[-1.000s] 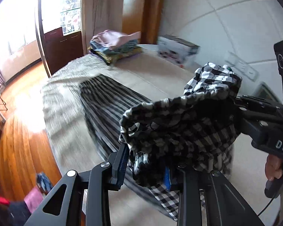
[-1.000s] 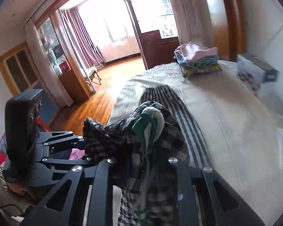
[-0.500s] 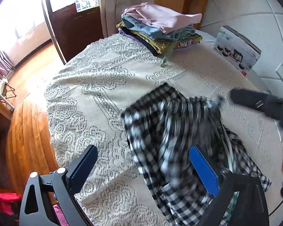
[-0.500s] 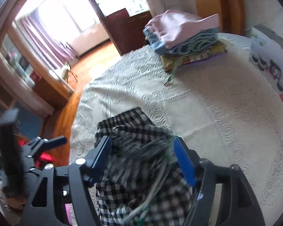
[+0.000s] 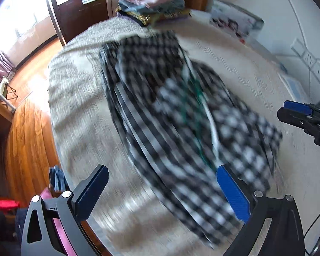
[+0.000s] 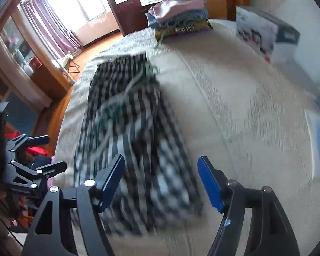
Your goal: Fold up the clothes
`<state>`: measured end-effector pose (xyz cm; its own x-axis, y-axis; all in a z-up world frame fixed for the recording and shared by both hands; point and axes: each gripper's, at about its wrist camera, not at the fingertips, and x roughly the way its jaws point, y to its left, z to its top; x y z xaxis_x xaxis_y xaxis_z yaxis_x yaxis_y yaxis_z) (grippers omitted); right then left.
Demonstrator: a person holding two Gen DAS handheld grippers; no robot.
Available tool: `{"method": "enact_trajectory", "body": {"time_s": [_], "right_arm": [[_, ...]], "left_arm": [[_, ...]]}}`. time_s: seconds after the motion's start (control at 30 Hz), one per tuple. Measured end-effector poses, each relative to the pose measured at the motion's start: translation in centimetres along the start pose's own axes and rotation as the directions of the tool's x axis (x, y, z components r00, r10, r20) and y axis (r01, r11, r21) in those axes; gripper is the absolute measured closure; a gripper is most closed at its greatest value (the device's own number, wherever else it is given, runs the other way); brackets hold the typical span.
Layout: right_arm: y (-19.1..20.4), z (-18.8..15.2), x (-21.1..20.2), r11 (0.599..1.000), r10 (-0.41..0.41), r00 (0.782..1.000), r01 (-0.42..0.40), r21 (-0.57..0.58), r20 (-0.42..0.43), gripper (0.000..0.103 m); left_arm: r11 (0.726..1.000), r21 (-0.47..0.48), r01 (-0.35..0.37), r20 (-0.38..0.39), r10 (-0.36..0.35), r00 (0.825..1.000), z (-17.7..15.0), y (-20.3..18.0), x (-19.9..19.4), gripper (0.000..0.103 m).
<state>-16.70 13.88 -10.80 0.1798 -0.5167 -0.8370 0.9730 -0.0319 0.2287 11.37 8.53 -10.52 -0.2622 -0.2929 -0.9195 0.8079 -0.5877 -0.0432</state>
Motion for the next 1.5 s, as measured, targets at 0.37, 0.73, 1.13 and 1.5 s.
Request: {"method": "enact_trajectory", "body": {"time_s": [0.37, 0.73, 1.13, 1.5], "right_arm": [[-0.3, -5.9, -0.6, 0.987, 0.017, 0.999, -0.022, -0.16, -0.037, 0.032], [-1.2, -7.1, 1.4, 0.96, 0.056, 0.998, -0.061, -0.275, -0.026, 0.023], [-0.3, -7.4, 3.4, 0.919, 0.075, 0.997, -0.078, -0.386, -0.023, 0.022], [-0.7, -8.0, 4.2, 0.94, 0.011, 1.0, -0.006, -0.341, 0.013, 0.069]], "left_arm": [[0.998, -0.031, -0.05, -0.022, 0.049, 0.999, -6.4, -5.7, 1.2, 0.001], [0.993, -0.092, -0.073, -0.012, 0.073, 0.997, -8.0, -7.6, 3.8, 0.001], [0.992, -0.105, -0.07, -0.002, 0.07, 0.998, -8.9, -8.0, 4.6, 0.0], [0.991, -0.114, -0.067, -0.019, 0.065, 0.998, -9.0, -7.7, 4.4, 0.003]]}}
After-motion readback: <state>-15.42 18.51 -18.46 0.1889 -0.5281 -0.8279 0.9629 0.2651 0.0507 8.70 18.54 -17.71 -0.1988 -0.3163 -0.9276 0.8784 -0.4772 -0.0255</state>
